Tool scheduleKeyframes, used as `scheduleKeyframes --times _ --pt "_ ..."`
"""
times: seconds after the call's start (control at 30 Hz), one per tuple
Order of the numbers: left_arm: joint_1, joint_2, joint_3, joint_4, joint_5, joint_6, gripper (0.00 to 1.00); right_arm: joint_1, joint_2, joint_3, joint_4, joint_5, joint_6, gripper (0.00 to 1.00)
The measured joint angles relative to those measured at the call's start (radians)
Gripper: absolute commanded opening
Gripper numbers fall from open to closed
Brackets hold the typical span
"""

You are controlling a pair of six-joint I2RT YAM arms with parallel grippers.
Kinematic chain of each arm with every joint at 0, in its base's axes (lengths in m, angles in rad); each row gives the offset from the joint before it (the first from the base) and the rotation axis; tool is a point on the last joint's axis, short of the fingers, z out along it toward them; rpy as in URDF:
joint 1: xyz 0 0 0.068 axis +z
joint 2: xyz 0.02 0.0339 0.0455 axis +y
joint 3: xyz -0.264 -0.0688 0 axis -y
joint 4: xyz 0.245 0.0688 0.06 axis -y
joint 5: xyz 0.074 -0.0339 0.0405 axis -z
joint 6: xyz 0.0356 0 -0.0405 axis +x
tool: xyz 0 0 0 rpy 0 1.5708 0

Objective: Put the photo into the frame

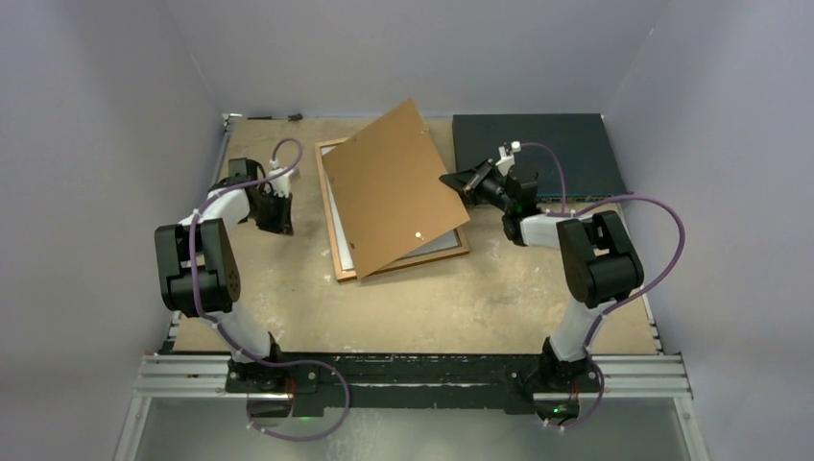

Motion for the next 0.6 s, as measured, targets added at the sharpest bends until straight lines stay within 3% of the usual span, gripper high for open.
scheduleKeyframes --times 0.6 --pt "0.000 0.000 -0.016 0.020 0.000 0.000 0.02 0.024 0.087 0.022 0.053 0.056 -0.001 0.00"
